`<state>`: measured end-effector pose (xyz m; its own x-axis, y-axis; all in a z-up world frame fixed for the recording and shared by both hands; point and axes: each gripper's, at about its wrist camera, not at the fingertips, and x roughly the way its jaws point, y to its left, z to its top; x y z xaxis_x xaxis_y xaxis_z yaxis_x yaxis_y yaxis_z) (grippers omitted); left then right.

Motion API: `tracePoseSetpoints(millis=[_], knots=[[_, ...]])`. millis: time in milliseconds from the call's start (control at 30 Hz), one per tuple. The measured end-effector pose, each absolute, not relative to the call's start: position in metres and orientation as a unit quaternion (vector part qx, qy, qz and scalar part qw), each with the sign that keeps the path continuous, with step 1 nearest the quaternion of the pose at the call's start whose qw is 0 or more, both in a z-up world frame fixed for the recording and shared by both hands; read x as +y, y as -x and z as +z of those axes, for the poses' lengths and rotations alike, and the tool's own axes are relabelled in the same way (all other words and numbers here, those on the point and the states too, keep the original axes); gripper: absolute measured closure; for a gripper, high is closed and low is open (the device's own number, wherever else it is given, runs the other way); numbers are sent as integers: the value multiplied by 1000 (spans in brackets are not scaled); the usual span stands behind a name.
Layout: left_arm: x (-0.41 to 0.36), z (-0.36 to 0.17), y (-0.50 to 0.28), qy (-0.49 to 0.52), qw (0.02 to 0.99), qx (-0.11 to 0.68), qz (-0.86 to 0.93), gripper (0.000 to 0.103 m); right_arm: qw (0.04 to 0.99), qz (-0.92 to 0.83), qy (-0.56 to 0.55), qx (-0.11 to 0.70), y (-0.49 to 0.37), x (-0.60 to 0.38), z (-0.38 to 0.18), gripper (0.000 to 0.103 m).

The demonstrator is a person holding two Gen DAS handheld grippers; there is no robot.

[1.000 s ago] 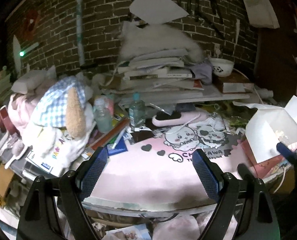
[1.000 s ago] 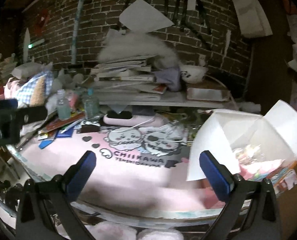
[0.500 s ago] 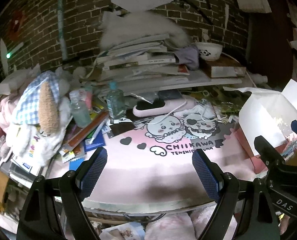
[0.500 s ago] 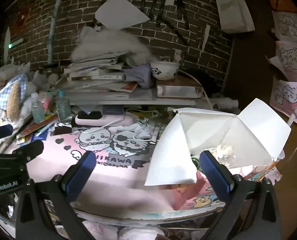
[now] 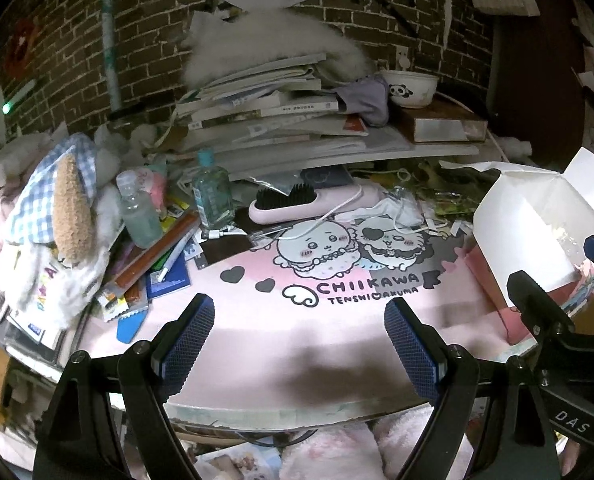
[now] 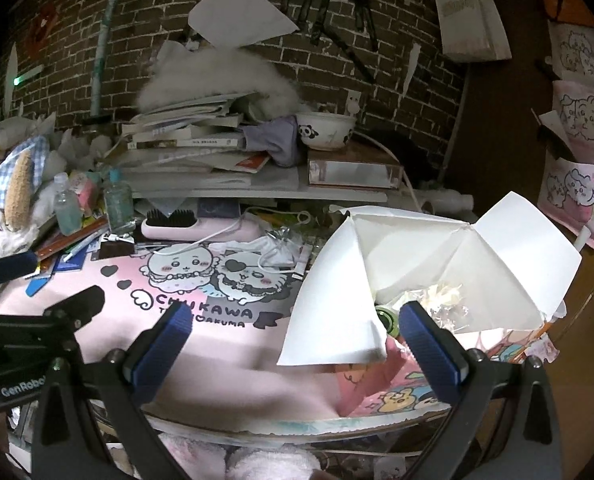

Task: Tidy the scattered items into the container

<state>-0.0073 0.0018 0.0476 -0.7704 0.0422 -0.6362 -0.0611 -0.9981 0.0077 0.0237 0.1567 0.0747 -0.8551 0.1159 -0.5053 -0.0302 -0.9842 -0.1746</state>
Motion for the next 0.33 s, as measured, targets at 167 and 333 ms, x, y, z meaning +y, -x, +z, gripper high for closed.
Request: tracePoseSetpoints(millis=[167,333], knots=[[-1,47,8,336,23,9,942,18,39,959,271,-77,-22,160,73,0],[-2,46,9,341,22,5,940,18,39,957,275,-77,-20,161,70,0]])
